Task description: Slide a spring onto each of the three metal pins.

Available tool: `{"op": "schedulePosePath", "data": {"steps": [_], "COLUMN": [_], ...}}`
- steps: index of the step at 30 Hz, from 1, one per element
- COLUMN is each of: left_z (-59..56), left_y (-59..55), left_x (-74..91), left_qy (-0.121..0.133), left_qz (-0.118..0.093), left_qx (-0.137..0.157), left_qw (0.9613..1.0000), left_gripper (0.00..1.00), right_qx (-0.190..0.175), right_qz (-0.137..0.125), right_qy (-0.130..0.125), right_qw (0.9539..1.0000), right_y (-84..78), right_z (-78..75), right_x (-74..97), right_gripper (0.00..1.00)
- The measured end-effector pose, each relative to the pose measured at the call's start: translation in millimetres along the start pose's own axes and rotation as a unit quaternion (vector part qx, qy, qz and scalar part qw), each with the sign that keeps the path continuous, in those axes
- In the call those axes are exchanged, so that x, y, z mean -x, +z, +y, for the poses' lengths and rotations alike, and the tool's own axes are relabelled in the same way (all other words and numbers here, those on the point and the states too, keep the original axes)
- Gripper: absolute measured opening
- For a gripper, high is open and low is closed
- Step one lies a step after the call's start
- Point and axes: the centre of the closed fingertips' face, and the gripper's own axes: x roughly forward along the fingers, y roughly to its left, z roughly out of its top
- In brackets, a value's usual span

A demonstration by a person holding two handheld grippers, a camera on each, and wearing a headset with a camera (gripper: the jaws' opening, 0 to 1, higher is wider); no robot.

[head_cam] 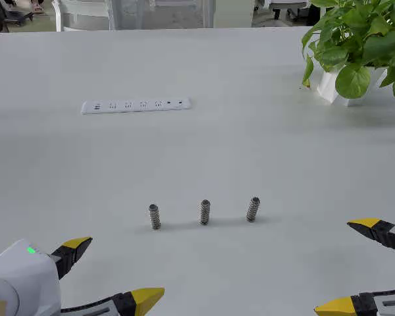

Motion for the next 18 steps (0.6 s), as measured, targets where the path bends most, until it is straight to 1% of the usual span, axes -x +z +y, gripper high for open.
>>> {"op": "schedulePosePath", "data": {"steps": [4,7,14,18], "left_z": [-0.1,0.5,6.8,6.8], "left_y": [-1.3,-1.7,-0.4,-1.1], "left_x": [-0.4,-0.2,-0.7,0.0], "left_qy": [-0.001,-0.002,0.0,-0.001], "left_qz": [0.001,0.001,0.001,0.002], "left_qx": [0.001,0.004,0.005,0.004], "left_qw": [1.0,1.0,1.0,1.0], "left_gripper": [0.88,0.88,0.88,0.88], "right_qx": [-0.003,-0.002,0.001,0.003], "right_qz": [-0.003,-0.002,0.001,0.003], "right_qy": [0.0,0.004,0.014,0.017], "right_qw": [1.0,1.0,0.9999,0.9998], "right_y": [3.4,5.9,11.7,12.0], "right_z": [1.7,2.7,0.0,1.4], "right_x": [-1.2,-5.3,-15.1,-16.0], "right_gripper": [0.99,0.99,0.99,0.98]}}
